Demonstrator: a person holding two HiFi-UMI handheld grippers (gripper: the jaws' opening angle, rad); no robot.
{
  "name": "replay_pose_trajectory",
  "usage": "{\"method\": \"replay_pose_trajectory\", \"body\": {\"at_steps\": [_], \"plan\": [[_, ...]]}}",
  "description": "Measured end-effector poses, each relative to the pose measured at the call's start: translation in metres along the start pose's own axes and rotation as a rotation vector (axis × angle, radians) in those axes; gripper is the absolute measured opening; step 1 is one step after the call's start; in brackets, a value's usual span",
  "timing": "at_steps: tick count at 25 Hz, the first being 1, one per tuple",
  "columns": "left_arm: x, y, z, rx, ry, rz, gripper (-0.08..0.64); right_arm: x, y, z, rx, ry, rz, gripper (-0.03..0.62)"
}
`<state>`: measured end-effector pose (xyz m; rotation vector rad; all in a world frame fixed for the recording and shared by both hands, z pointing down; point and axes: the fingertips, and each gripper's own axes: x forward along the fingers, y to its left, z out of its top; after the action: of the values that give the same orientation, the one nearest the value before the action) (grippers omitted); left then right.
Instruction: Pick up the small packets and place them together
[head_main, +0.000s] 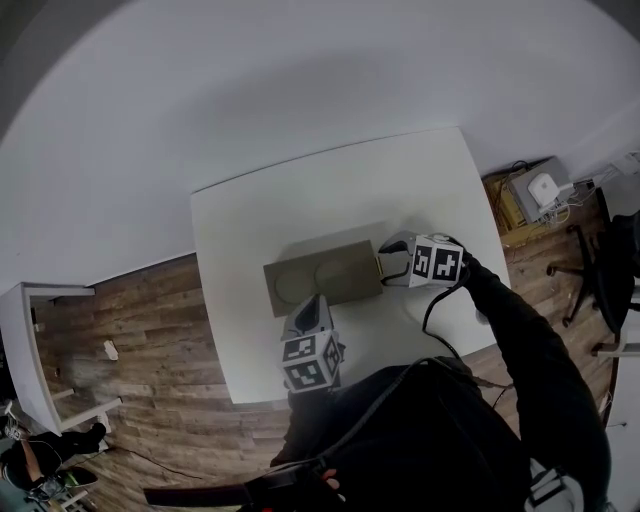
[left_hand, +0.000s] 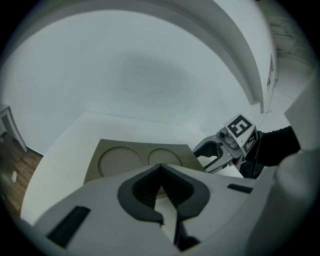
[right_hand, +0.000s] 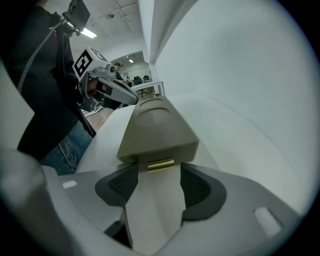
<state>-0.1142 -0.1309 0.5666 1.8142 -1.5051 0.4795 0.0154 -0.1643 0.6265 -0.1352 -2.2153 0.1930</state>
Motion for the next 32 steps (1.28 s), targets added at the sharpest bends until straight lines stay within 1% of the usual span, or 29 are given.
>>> {"method": "replay_pose_trajectory", "body": {"at_steps": [4,7,10,12,13,15,16,32], "plan": [[0.006,0.001,-0.006,-0.007,0.031,-0.01,0.0,0.007,-0.005,-0.002,-0.024,0.021,0.0,0.229],[0.011,0.002,-0.014,-0.008,0.072,-0.013,0.0,0.01,-0.009,-0.001,-0.057,0.041,-0.009,0.229],[0.013,0.003,-0.019,-0.004,0.092,-0.008,0.0,0.01,-0.008,-0.001,-0.087,0.057,-0.003,0.229],[0.014,0.004,-0.02,-0.01,0.095,-0.008,0.0,0.01,-0.008,-0.001,-0.104,0.063,-0.001,0.224],[0.014,0.004,-0.02,-0.012,0.095,-0.01,0.0,0.01,-0.007,-0.001,-0.112,0.065,0.003,0.213],[0.015,0.004,-0.02,-0.012,0.093,-0.015,0.0,0.011,-0.006,-0.001,-0.125,0.071,0.005,0.17],[0.015,0.004,-0.021,-0.011,0.092,-0.017,0.0,0.011,-0.005,-0.001,-0.129,0.072,0.004,0.167],[0.011,0.007,-0.021,-0.009,0.079,-0.021,0.0,0.008,-0.004,-0.006,-0.127,0.09,-0.006,0.164]]}}
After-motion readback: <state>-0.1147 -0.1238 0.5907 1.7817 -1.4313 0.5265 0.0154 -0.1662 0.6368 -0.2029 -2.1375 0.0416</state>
